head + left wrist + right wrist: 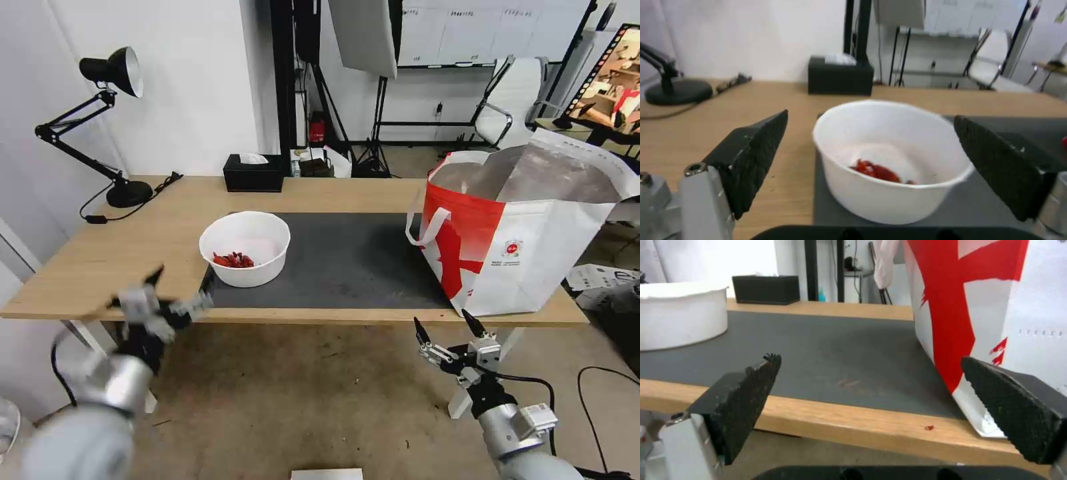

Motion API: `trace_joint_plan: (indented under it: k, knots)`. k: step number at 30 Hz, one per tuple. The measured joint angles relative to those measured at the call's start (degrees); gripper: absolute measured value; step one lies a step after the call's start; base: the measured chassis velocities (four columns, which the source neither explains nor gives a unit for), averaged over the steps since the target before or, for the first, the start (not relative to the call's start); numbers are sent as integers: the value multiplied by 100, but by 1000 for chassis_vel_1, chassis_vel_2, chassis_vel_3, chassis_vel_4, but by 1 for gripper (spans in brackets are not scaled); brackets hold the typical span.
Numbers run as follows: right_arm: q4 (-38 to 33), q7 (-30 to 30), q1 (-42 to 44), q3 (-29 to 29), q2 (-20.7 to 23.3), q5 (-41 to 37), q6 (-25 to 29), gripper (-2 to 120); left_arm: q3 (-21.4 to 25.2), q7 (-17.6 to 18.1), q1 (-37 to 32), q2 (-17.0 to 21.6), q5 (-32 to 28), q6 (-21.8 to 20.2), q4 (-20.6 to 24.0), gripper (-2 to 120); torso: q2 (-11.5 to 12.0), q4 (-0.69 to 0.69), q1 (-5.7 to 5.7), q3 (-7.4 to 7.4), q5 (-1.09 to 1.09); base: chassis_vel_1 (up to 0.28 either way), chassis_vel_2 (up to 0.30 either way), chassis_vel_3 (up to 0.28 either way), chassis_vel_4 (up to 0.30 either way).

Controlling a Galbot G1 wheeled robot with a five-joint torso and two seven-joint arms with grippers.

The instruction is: Pick up the trash from the table and place it into the takeout bag.

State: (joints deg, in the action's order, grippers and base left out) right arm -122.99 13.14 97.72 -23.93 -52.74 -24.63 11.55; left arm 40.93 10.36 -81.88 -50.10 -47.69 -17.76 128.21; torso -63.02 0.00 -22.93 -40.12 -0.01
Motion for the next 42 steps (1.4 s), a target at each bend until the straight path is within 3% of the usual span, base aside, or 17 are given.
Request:
trace_joint_plan:
  k: [2,3,5,6,9,13,16,26,30,42]
  knots:
    - [-1,1,-1,0,0,-1,0,100,-273,158,673,581,-868,-320,-626,100,0,0,0,0,-1,0,0,0,0]
    - [-1,1,-1,0,0,-1,0,100,-273,158,673,581,-868,-320,-626,100,0,0,0,0,-1,0,0,0,0]
    - [-3,-1,-1,1,0,-1,-1,100,-573,205,1310,925,-1495,-566,-1187,100,0,1,0,0,-2,0,0,0,0]
    - [-3,-1,-1,1,0,-1,-1,100,-573,205,1310,925,-1495,-566,-1187,100,0,1,0,0,-2,0,0,0,0]
    - [-3,1,-2,1,0,-3,-1,100,-1208,179,2412,1237,-2299,-1124,-2197,100,0,1,0,-1,-1,0,0,0,0]
    - [-4,1,-1,0,0,-3,-1,100,-1611,62,2949,1331,-2439,-1317,-2706,100,0,0,-1,0,0,0,0,0,0]
    - [-5,0,-2,1,0,-3,-1,100,-2218,-175,3671,1358,-2534,-1742,-3276,100,0,0,0,0,2,0,0,0,0]
    - [-4,0,-2,1,1,-3,-1,100,-2995,-347,4439,1052,-2529,-2022,-3907,100,0,0,0,0,2,0,0,0,0]
    - [-4,0,-2,1,0,-3,-1,100,-3126,-221,4591,963,-2524,-2071,-4012,98,0,0,1,1,2,0,0,0,0]
    - [-4,0,-2,1,1,-4,-1,100,-3323,179,4831,954,-3004,-2251,-4075,57,0,1,1,1,2,0,0,0,0]
